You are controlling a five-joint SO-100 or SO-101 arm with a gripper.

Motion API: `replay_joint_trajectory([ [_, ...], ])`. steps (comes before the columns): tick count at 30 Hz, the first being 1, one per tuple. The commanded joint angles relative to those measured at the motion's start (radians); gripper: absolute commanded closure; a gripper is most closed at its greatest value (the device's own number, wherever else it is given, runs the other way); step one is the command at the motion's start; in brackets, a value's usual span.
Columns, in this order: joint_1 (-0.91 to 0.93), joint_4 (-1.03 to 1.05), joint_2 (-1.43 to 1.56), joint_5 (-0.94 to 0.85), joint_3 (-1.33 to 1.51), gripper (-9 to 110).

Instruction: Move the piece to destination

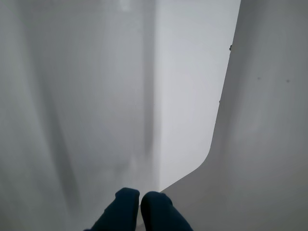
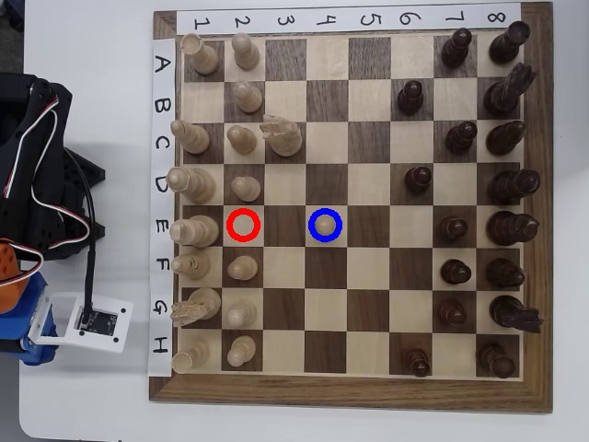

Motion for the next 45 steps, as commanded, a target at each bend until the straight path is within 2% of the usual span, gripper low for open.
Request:
replay_joint_trajectory([
  [1, 0.02, -0.005, 0.06, 0.031, -0.04, 101],
  [45, 0.008, -0.011, 0.058, 0.012, -0.038, 101],
])
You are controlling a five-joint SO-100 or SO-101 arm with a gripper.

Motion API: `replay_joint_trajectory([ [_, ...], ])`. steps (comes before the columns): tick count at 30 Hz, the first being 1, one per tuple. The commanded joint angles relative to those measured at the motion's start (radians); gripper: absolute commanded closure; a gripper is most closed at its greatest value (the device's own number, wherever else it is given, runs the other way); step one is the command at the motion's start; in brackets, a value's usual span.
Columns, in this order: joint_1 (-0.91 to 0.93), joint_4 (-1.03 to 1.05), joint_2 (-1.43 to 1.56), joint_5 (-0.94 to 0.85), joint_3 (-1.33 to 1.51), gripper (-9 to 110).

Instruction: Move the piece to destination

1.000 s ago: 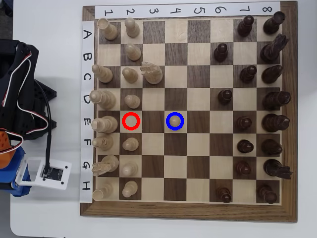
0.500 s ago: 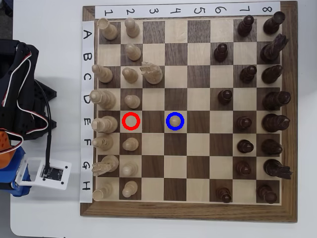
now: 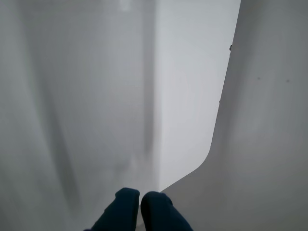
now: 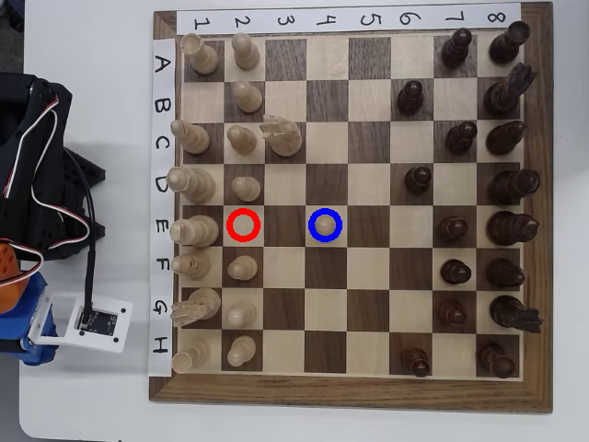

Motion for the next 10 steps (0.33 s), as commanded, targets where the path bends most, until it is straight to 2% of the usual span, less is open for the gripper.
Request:
replay_joint_trajectory([
  [1, 0.008, -0.011, 0.058, 0.012, -0.038, 101],
  [10, 0.005, -0.011, 0.058, 0.009, -0.038, 101],
])
